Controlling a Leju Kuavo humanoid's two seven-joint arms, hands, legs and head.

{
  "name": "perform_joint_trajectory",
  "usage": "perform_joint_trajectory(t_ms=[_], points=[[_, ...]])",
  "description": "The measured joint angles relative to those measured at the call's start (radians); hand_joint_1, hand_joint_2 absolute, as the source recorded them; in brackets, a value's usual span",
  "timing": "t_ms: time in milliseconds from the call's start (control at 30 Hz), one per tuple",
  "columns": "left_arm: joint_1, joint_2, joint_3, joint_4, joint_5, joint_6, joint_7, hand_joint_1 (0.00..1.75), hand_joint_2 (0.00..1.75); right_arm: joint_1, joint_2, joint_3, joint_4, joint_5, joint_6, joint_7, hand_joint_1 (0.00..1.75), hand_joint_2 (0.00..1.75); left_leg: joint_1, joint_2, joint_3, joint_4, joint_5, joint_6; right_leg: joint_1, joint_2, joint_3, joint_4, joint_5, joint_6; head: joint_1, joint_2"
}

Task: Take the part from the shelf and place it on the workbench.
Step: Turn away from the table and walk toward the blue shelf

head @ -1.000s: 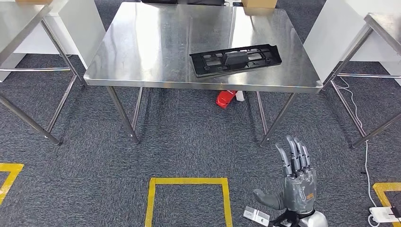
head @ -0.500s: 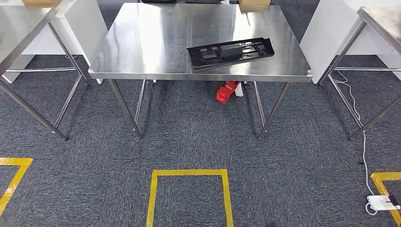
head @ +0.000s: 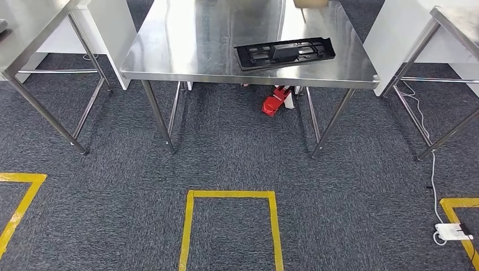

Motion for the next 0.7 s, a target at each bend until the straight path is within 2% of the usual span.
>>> perform_joint_trajectory(t_ms=[33,67,100,133,167,200,233,267,300,333,367,400,433,467,500,533,567,600,633,667,700], points=[[0.0,0.0,0.0,0.0,0.0,0.0,0.0,0.0,0.0,-0.001,0.0,0.002,0.003,0.001,0.005,-0.001,0.0,0.0,-0.001,0.002,-0.014,0.0,0.01,-0.001,-0.001,0.001,-0.008,0.052,-0.021,0.004,0.0,0.0],[0.0,0.0,0.0,0.0,0.0,0.0,0.0,0.0,0.0,-0.002,0.001,0.005,0.006,0.003,0.016,-0.004,0.0,0.0,-0.001,0.003,-0.025,0.001,0.021,-0.003,-0.001,0.001,0.001,0.072,-0.021,0.013,0.0,0.0],[0.0,0.0,0.0,0.0,0.0,-0.001,0.0,0.0,0.0,-0.003,0.002,0.008,0.008,0.005,0.036,-0.01,0.0,0.0,-0.001,0.004,-0.036,0.002,0.031,-0.005,-0.001,0.001,0.029,0.055,-0.005,0.022,0.0,0.0],[0.0,0.0,0.0,0.0,0.0,-0.003,0.0,0.0,0.0,-0.004,0.003,0.01,0.009,0.007,0.058,-0.018,0.0,0.0,-0.001,0.004,-0.046,0.002,0.04,-0.008,-0.002,0.001,0.076,0.003,0.017,0.03,0.0,0.0],[0.0,0.0,0.0,0.0,0.001,-0.006,0.0,0.0,0.0,-0.005,0.005,0.013,0.01,0.011,0.073,-0.029,0.0,0.0,-0.001,0.004,-0.054,0.003,0.05,-0.013,-0.002,0.002,0.135,-0.073,0.033,0.032,0.0,0.0],[0.0,-0.001,-0.001,0.0,0.002,-0.009,-0.001,0.0,0.0,-0.007,0.007,0.017,0.01,0.016,0.075,-0.041,0.0,0.0,-0.003,0.004,-0.061,0.004,0.059,-0.018,0.0,0.003,0.193,-0.156,0.04,0.03,0.0,0.0],[0.0,-0.002,0.0,0.0,0.003,-0.013,-0.002,0.0,0.0,-0.009,0.01,0.02,0.011,0.021,0.067,-0.054,0.0,0.0,-0.004,0.005,-0.067,0.004,0.069,-0.025,0.003,0.005,0.231,-0.218,0.039,0.025,-0.001,0.0],[0.0,-0.002,0.0,0.0,0.004,-0.016,-0.003,0.0,0.0,-0.011,0.013,0.024,0.011,0.025,0.056,-0.066,0.0,0.0,-0.006,0.007,-0.07,0.003,0.078,-0.031,0.007,0.007,0.25,-0.256,0.036,0.018,-0.002,0.0],[0.0,-0.002,0.0,0.0,0.006,-0.02,-0.005,0.0,0.0,-0.012,0.015,0.026,0.012,0.027,0.048,-0.078,0.0,0.0,-0.006,0.008,-0.072,0.001,0.087,-0.037,0.011,0.008,0.25,-0.27,0.036,0.011,-0.004,0.0],[0.0,-0.003,0.0,0.0,0.008,-0.024,-0.006,0.0,0.0,-0.013,0.017,0.028,0.013,0.028,0.045,-0.087,0.0,0.0,-0.004,0.008,-0.074,0.0,0.093,-0.042,0.006,0.008,0.243,-0.27,0.042,0.002,-0.005,0.0],[0.0,-0.003,0.0,0.001,0.011,-0.026,-0.006,0.0,0.0,-0.015,0.018,0.03,0.014,0.03,0.048,-0.094,0.0,0.0,-0.002,0.007,-0.078,0.006,0.084,-0.048,0.002,0.006,0.238,-0.27,0.048,-0.007,-0.005,0.0],[0.001,-0.003,0.0,0.001,0.015,-0.028,-0.007,0.0,0.0,-0.016,0.017,0.032,0.015,0.035,0.054,-0.098,0.0,0.0,0.0,0.004,-0.086,0.027,0.057,-0.052,-0.002,0.004,0.232,-0.27,0.057,-0.02,-0.007,0.0],[0.002,-0.003,0.0,0.001,0.019,-0.029,-0.007,0.0,0.0,-0.017,0.016,0.035,0.016,0.04,0.062,-0.099,0.0,0.0,0.002,0.002,-0.099,0.069,0.012,-0.056,-0.006,0.001,0.224,-0.271,0.066,-0.031,-0.008,0.0],[0.002,-0.003,0.0,0.001,0.022,-0.03,-0.008,0.0,0.0,-0.018,0.015,0.037,0.017,0.043,0.071,-0.097,0.0,0.0,0.003,-0.001,-0.114,0.129,-0.042,-0.059,-0.004,-0.002,0.214,-0.269,0.075,-0.039,-0.01,0.0],[0.002,-0.003,0.0,0.001,0.025,-0.032,-0.009,0.0,0.0,-0.018,0.013,0.038,0.018,0.045,0.079,-0.093,0.0,0.0,0.003,-0.002,-0.129,0.197,-0.088,-0.063,-0.002,-0.004,0.203,-0.267,0.083,-0.044,-0.012,0.0],[0.003,-0.003,0.001,0.001,0.028,-0.035,-0.01,0.0,0.0,-0.018,0.012,0.039,0.019,0.045,0.087,-0.088,0.0,0.0,0.004,-0.003,-0.138,0.254,-0.115,-0.066,0.0,-0.006,0.192,-0.264,0.091,-0.044,-0.012,0.0],[0.003,-0.002,0.001,0.001,0.03,-0.039,-0.013,0.0,0.0,-0.018,0.011,0.039,0.02,0.042,0.093,-0.084,0.0,0.0,0.005,-0.003,-0.134,0.283,-0.118,-0.068,0.001,-0.007,0.182,-0.26,0.098,-0.043,-0.012,0.0],[0.003,-0.002,0.001,0.001,0.032,-0.043,-0.016,0.0,0.0,-0.018,0.01,0.039,0.021,0.039,0.098,-0.081,0.0,0.0,0.007,-0.003,-0.114,0.277,-0.103,-0.069,0.001,-0.007,0.171,-0.254,0.104,-0.04,-0.012,0.0],[0.003,-0.002,0.001,0.001,0.033,-0.048,-0.02,0.0,0.0,-0.018,0.008,0.039,0.022,0.035,0.101,-0.08,0.0,0.0,0.009,-0.003,-0.074,0.231,-0.077,-0.07,0.001,-0.007,0.16,-0.246,0.107,-0.037,-0.012,0.0],[0.002,-0.002,0.001,0.001,0.034,-0.053,-0.023,0.0,0.0,-0.018,0.007,0.039,0.022,0.032,0.102,-0.08,0.0,0.0,0.012,-0.003,-0.026,0.163,-0.058,-0.07,0.0,-0.007,0.149,-0.237,0.11,-0.034,-0.012,0.0],[0.002,-0.002,0.001,0.001,0.035,-0.058,-0.027,0.0,0.0,-0.018,0.006,0.038,0.022,0.03,0.102,-0.08,0.0,0.0,0.012,-0.004,0.017,0.097,-0.047,-0.069,0.002,-0.007,0.138,-0.226,0.112,-0.031,-0.012,0.0]])
